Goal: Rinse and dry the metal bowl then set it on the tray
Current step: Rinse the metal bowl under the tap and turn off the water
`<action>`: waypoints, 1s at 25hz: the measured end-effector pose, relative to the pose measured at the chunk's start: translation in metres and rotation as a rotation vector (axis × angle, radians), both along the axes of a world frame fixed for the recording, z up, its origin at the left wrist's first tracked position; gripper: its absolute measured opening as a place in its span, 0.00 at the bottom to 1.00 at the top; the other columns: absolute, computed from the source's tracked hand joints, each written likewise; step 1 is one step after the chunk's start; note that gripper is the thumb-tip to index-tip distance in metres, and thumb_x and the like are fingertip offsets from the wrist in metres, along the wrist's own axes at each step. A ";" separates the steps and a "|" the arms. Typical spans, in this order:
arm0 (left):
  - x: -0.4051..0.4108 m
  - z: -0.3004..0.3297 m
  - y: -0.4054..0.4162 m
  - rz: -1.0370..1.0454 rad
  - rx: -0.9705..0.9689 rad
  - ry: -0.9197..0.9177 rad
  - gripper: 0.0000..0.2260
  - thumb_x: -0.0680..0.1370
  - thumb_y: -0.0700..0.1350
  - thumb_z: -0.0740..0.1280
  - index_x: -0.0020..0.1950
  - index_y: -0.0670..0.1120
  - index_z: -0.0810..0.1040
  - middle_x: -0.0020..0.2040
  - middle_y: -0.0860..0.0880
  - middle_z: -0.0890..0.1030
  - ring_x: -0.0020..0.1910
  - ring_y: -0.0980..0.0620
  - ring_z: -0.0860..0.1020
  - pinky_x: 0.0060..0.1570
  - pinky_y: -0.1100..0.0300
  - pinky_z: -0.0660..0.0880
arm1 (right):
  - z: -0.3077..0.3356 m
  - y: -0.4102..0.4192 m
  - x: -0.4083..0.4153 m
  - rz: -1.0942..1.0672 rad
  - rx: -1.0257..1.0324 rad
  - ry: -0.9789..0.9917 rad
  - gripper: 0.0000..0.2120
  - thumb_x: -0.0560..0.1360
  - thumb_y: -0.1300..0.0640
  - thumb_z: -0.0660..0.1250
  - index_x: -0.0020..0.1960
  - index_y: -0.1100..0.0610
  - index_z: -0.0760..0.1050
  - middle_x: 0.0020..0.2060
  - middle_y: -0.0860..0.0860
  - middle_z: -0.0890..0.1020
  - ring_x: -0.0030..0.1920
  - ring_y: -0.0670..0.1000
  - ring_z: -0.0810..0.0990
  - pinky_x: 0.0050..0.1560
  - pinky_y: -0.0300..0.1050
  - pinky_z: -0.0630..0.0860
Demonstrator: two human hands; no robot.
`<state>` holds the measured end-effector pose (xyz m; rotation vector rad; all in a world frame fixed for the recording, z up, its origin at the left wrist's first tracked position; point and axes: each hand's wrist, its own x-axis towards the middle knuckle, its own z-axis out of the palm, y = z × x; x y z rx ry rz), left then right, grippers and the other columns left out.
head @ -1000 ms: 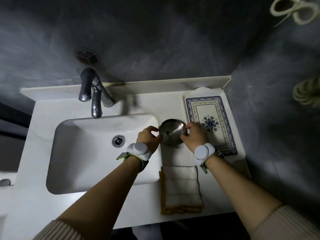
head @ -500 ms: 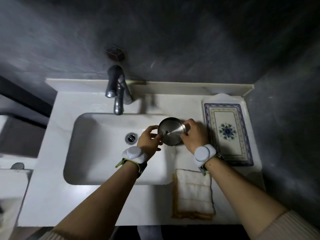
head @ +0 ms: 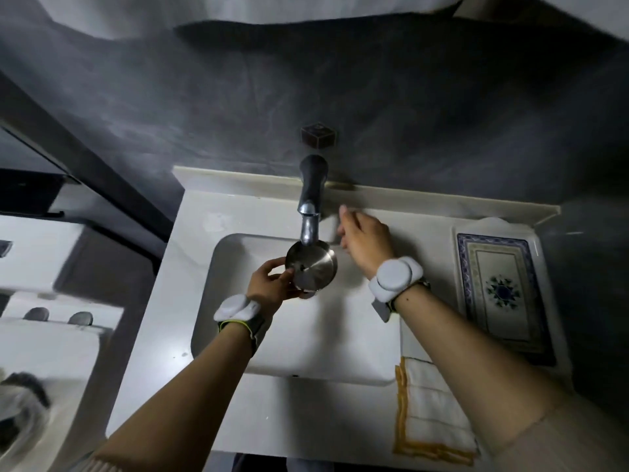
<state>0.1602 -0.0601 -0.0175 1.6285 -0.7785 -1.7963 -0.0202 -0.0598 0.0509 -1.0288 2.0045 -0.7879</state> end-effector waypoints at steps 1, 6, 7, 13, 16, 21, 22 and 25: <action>0.004 0.000 -0.004 0.006 0.004 0.005 0.13 0.80 0.32 0.63 0.65 0.33 0.73 0.39 0.37 0.79 0.33 0.41 0.79 0.28 0.58 0.81 | 0.009 -0.011 0.008 -0.004 0.000 -0.068 0.27 0.77 0.35 0.54 0.33 0.53 0.76 0.29 0.49 0.82 0.35 0.54 0.81 0.45 0.50 0.78; 0.011 0.001 -0.012 -0.011 0.023 0.027 0.14 0.81 0.33 0.63 0.66 0.35 0.72 0.41 0.37 0.79 0.34 0.42 0.79 0.33 0.56 0.82 | 0.026 -0.040 0.037 0.020 -0.006 -0.295 0.24 0.79 0.42 0.60 0.30 0.55 0.74 0.18 0.46 0.75 0.18 0.42 0.71 0.24 0.36 0.67; 0.013 0.001 -0.012 -0.009 0.025 0.032 0.14 0.81 0.33 0.63 0.66 0.35 0.72 0.41 0.38 0.79 0.34 0.42 0.79 0.33 0.56 0.82 | 0.024 -0.041 0.040 0.024 -0.013 -0.300 0.22 0.79 0.45 0.61 0.30 0.55 0.73 0.17 0.45 0.74 0.18 0.42 0.70 0.25 0.37 0.67; 0.017 0.002 -0.011 -0.018 -0.012 0.067 0.14 0.79 0.32 0.65 0.64 0.38 0.74 0.43 0.36 0.79 0.35 0.42 0.80 0.34 0.55 0.82 | 0.032 -0.050 0.041 -0.037 -0.035 -0.288 0.23 0.78 0.47 0.62 0.26 0.54 0.71 0.16 0.44 0.72 0.19 0.43 0.68 0.32 0.41 0.65; 0.015 0.002 -0.010 -0.014 -0.015 0.077 0.12 0.79 0.32 0.65 0.62 0.40 0.75 0.43 0.37 0.80 0.35 0.41 0.81 0.34 0.54 0.83 | 0.040 -0.055 0.041 -0.052 -0.035 -0.292 0.22 0.79 0.47 0.62 0.28 0.54 0.71 0.15 0.44 0.71 0.17 0.43 0.66 0.27 0.40 0.63; 0.014 -0.001 -0.005 -0.023 -0.004 0.070 0.11 0.80 0.30 0.63 0.61 0.39 0.75 0.41 0.38 0.81 0.35 0.41 0.80 0.30 0.54 0.82 | 0.040 -0.050 0.039 -0.058 -0.049 -0.368 0.24 0.80 0.43 0.58 0.33 0.57 0.72 0.17 0.45 0.72 0.16 0.42 0.66 0.21 0.36 0.62; 0.014 -0.002 -0.004 -0.019 0.001 0.071 0.11 0.80 0.30 0.63 0.61 0.39 0.75 0.41 0.38 0.81 0.36 0.40 0.80 0.30 0.54 0.82 | 0.037 -0.046 0.036 -0.085 -0.050 -0.378 0.25 0.81 0.41 0.56 0.34 0.58 0.73 0.19 0.46 0.73 0.17 0.43 0.66 0.21 0.36 0.62; 0.014 -0.002 0.002 0.004 0.021 0.101 0.11 0.79 0.30 0.63 0.60 0.40 0.75 0.42 0.38 0.81 0.35 0.42 0.81 0.30 0.56 0.81 | 0.013 -0.025 0.017 -0.120 -0.019 -0.184 0.22 0.81 0.45 0.57 0.38 0.59 0.77 0.29 0.53 0.79 0.28 0.51 0.76 0.31 0.45 0.74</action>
